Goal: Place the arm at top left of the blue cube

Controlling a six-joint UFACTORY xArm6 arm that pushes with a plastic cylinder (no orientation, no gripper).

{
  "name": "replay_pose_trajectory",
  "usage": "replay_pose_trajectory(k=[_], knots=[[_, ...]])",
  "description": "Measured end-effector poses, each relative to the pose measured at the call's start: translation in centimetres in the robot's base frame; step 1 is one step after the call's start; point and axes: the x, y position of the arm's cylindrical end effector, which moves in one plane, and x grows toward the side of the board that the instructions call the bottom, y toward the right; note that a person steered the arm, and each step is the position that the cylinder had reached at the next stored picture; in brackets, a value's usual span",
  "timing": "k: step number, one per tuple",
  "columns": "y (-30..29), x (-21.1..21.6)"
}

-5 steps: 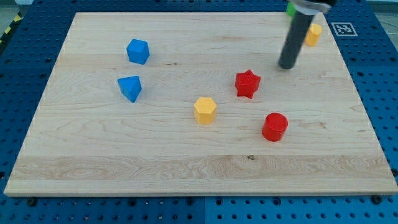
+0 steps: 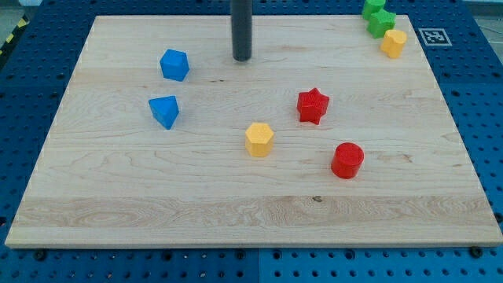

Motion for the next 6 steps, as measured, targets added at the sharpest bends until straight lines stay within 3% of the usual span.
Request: replay_pose_trajectory(k=[1, 6], knots=[[-2.6, -2.7], [-6.9, -3.9]])
